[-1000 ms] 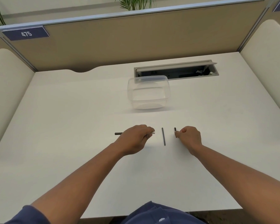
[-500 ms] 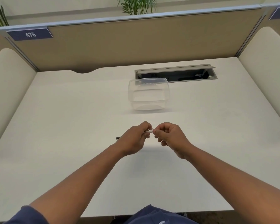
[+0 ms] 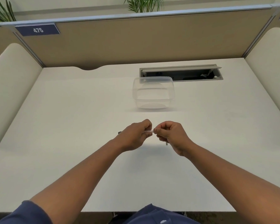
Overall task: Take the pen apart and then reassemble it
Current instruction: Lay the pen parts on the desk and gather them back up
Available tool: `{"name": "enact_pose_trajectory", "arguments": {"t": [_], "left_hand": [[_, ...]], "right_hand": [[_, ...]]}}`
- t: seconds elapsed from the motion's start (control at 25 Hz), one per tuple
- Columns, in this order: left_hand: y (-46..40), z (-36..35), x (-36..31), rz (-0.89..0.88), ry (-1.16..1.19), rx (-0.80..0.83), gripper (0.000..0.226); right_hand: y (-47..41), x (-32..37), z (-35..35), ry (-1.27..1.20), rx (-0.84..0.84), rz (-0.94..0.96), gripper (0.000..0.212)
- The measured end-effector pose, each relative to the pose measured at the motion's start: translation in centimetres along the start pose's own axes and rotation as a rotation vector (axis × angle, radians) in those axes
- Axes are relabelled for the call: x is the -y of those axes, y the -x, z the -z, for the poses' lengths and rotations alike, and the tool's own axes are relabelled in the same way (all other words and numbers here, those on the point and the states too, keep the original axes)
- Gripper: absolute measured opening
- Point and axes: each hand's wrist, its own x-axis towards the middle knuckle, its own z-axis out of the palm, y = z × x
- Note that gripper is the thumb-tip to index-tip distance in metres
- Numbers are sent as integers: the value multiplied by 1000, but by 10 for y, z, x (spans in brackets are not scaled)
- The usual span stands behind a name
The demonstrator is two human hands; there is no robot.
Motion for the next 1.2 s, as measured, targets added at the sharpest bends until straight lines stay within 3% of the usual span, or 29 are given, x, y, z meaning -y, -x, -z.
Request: {"name": "enact_pose_trajectory", "arguments": {"t": [0.08, 0.16, 0.2, 0.28, 0.36, 0.48, 0.72, 0.92, 1.2], "left_hand": [[-2, 7, 8, -12, -140, -112, 10], [-3, 4, 21, 61, -219, -389, 19], [-2, 1, 23, 157, -124, -532, 27], [-3, -9, 20, 414, 330, -668, 45], [-10, -16, 13, 652, 883, -627, 55], [-20, -19, 13, 771, 1370, -607, 45], [-31, -21, 15, 736, 1351, -654, 23], [-32, -18, 11, 619, 1069, -558, 20], [-35, -17, 7, 469, 902, -446, 20]], "right_hand": [[-2, 0, 2, -16, -46, -16, 11], [-5, 0, 6, -92, -109, -50, 11], [-6, 0, 7, -159, -138, -72, 9], [-7, -1, 8, -286, -177, -125, 8], [-6, -2, 4, -358, -181, -170, 8], [-5, -2, -4, -386, -164, -200, 8], [-3, -6, -7, -306, -98, -237, 11], [-11, 1, -6, 82, 19, -160, 16], [-25, 0, -14, 218, 30, -73, 16]]}}
